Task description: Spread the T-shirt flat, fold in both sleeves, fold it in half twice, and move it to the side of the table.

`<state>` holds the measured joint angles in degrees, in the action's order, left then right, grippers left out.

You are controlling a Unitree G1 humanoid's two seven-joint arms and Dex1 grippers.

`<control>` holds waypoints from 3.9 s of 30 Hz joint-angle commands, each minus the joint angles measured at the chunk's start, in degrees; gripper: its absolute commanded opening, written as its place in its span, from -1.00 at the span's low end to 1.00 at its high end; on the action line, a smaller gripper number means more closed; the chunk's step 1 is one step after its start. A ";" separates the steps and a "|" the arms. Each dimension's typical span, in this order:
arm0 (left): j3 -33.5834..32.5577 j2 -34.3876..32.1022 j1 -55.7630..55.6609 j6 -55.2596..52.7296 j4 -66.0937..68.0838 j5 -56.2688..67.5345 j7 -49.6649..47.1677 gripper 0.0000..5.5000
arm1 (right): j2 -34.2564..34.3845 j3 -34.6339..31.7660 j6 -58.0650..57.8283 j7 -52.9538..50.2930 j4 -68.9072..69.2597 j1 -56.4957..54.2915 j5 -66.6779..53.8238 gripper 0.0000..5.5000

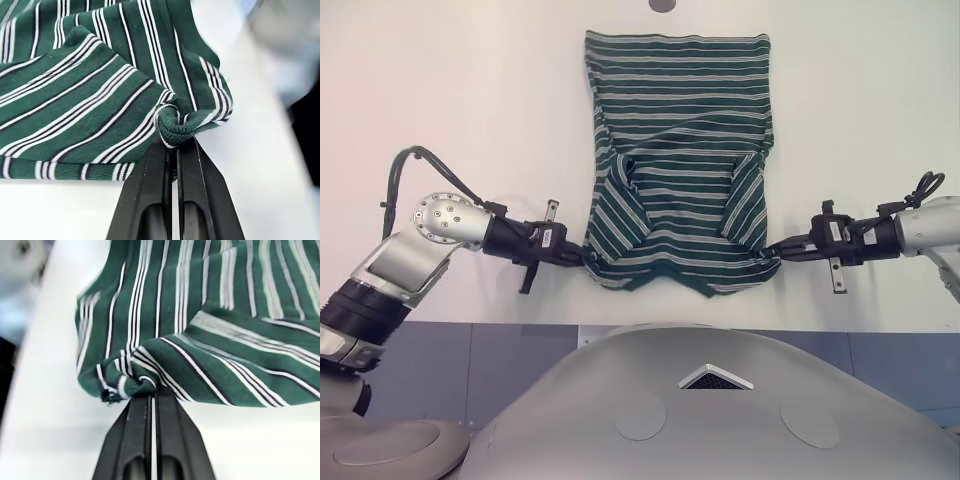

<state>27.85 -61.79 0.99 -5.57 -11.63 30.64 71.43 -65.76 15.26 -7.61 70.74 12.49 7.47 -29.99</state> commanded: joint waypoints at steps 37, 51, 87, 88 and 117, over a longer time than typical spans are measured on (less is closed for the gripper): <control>-0.21 38.59 -28.90 5.25 51.53 -42.01 -23.73 -0.99 | 48.94 3.01 7.77 -41.79 -88.02 -56.52 44.30 -1.00; 12.72 39.53 -54.91 21.80 82.38 -63.97 -39.84 -0.99 | 43.42 13.99 -9.61 1.47 -29.92 -35.23 35.32 -1.00; -3.18 18.34 -4.94 28.41 23.19 -39.62 -19.12 -0.86 | 31.78 11.41 35.57 -19.22 -33.52 -24.58 45.15 -1.00; -2.90 16.71 -2.74 18.84 18.56 -32.42 -13.28 -0.90 | 31.05 10.92 31.01 -15.51 -30.09 -23.35 41.22 -1.00; -26.50 37.69 -25.10 -21.60 35.19 -6.62 -35.26 -0.70 | 45.56 -5.30 -22.74 -23.79 -46.25 -43.73 9.78 -0.63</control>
<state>2.43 -25.75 -22.44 -27.99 20.26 26.08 39.32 -21.05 11.41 -31.22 48.98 -31.80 -34.47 -21.77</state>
